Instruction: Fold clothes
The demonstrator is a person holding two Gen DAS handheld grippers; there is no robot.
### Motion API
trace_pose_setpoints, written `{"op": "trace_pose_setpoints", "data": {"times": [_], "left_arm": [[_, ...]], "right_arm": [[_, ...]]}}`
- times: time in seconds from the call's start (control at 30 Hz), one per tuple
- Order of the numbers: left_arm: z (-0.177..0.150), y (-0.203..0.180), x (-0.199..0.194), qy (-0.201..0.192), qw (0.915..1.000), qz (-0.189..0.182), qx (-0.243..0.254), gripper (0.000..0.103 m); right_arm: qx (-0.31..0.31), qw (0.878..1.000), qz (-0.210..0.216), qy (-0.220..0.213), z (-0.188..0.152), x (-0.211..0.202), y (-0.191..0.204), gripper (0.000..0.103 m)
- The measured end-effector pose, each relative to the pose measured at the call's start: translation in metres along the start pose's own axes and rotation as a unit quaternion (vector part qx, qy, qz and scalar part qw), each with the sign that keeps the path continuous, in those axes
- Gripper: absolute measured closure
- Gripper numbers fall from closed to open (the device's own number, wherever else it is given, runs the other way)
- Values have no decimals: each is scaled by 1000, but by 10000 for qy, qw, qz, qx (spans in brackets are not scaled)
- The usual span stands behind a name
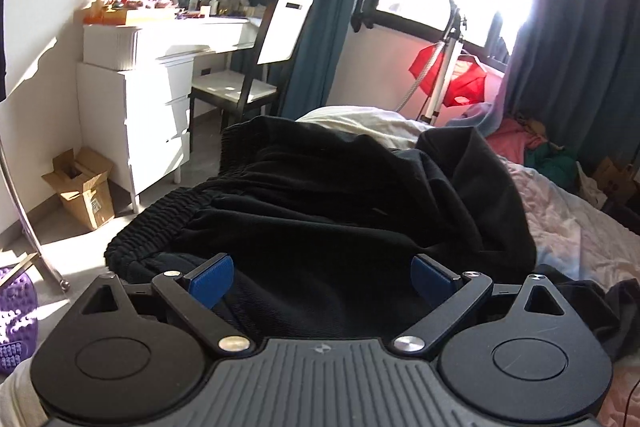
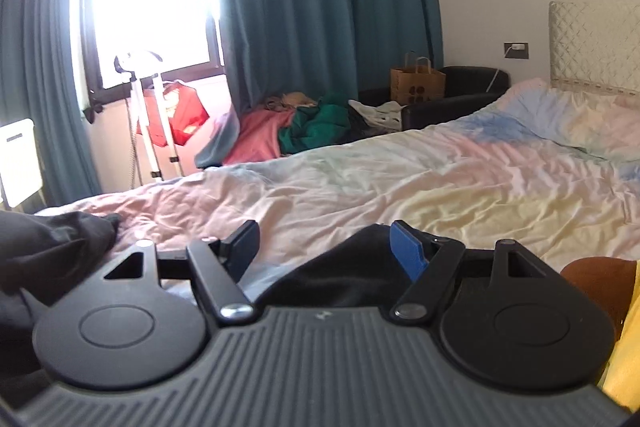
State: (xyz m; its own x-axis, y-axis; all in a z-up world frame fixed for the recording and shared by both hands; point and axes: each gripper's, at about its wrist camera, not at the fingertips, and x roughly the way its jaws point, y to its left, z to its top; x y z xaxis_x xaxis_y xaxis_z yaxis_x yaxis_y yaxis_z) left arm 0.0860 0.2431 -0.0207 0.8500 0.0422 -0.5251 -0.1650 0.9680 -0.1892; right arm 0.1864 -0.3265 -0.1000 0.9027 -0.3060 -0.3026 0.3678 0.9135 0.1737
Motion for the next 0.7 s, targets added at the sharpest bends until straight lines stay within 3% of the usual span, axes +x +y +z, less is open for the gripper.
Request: {"op": "trace_pose_setpoints", "data": {"times": [0.2,0.4,0.6,0.7], "left_arm": [[-2,-81,-7,-461,9973,-493,272,6],[-13,-146,22,-585,9929,-817,634,6],[-41,-142,81,-546,9935,-768,639,6],[-46,-142,103,-553,9922,-676,887,6]], "right_arm": [[528,9928,1043,244,-5,-25,19,29],[317,9807,1887,409,-22,-24,51,29],[678,9524,2721,1195,-37,8,73,29],[857,9416,2939,1405,-32,49,100,29]]}}
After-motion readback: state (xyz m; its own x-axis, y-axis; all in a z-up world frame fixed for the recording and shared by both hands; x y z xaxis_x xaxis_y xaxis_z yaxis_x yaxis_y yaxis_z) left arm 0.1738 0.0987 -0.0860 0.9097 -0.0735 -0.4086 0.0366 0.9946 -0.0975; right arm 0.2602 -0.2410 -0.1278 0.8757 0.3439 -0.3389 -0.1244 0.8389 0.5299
